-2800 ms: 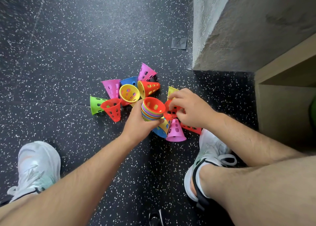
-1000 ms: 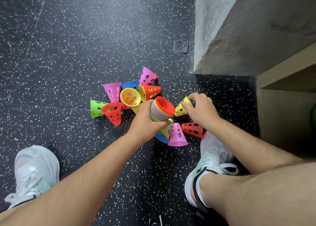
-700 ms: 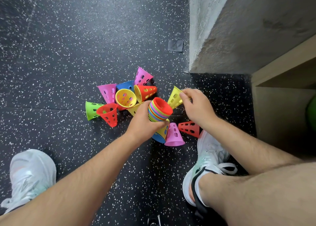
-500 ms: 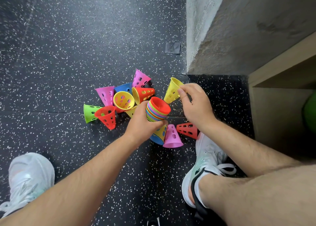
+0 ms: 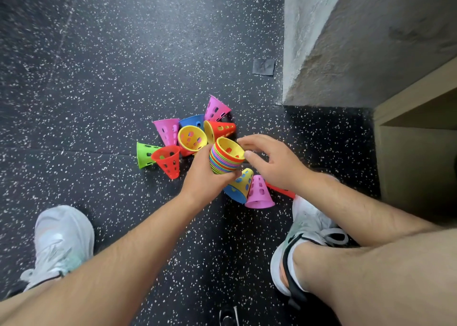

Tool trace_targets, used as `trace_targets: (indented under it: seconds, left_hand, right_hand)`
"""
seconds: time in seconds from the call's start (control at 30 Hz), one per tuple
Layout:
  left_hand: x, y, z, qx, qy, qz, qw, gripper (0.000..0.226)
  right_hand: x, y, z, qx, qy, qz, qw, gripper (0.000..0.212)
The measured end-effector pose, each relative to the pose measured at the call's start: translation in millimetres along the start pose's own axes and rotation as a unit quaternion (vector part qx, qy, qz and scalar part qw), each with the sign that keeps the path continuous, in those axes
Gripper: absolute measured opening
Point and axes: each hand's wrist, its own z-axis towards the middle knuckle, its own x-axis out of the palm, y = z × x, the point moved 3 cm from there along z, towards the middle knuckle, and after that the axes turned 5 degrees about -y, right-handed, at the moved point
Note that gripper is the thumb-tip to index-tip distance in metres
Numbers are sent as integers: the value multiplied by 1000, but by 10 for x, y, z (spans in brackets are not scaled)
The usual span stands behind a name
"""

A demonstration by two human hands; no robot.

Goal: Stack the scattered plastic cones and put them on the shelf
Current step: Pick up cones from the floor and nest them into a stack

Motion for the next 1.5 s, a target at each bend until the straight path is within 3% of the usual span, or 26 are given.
trace_targets:
  seconds: [0.13,0.27,0.43,0.6,0.73,0.83,1.03,1.2,1.33,1.5]
  left_hand:
    - [-142,83,-124,-6,-5,4,1000,56]
    - [-250,156,-268,-19,-25,1,999,61]
    - [-283,296,-414,-42,-14,17,999,62]
    - [-273,372,-505,-47,-13,17,999,64]
    - [-269,410,-507,-53,-13,22,998,63]
    - [-267,424,-466,-53,-18,21,998,64]
    - [-195,311,-327,-50,-12,11,999,59]
    - [-58,169,-232,-35,8,-4,999,55]
    - [64,61,-177,-19,20,-16,999,56]
    - [165,43,-157,-28,26,-40,998,59]
  right_hand:
    - [23,-19,0,-9,17,-59,998,32]
    - [137,-29,-32,-76,113,-113,984,37]
    - [293,-67,-93,-147,212,-228,939,53]
    - [345,-25,-98,-185,250,-317,896,47]
    - [329,-41,-32,-229,203,-329,894,25]
    - [258,-72,63,-200,145,-334,910,11]
    - [-75,-73,143,-112,-58,-234,964,14]
    - [-287,30,98,-90,-162,-156,970,18]
    - [-257,91,12,-120,-142,-128,974,16]
    - [-129,1,-179,-114,-28,-106,987,25]
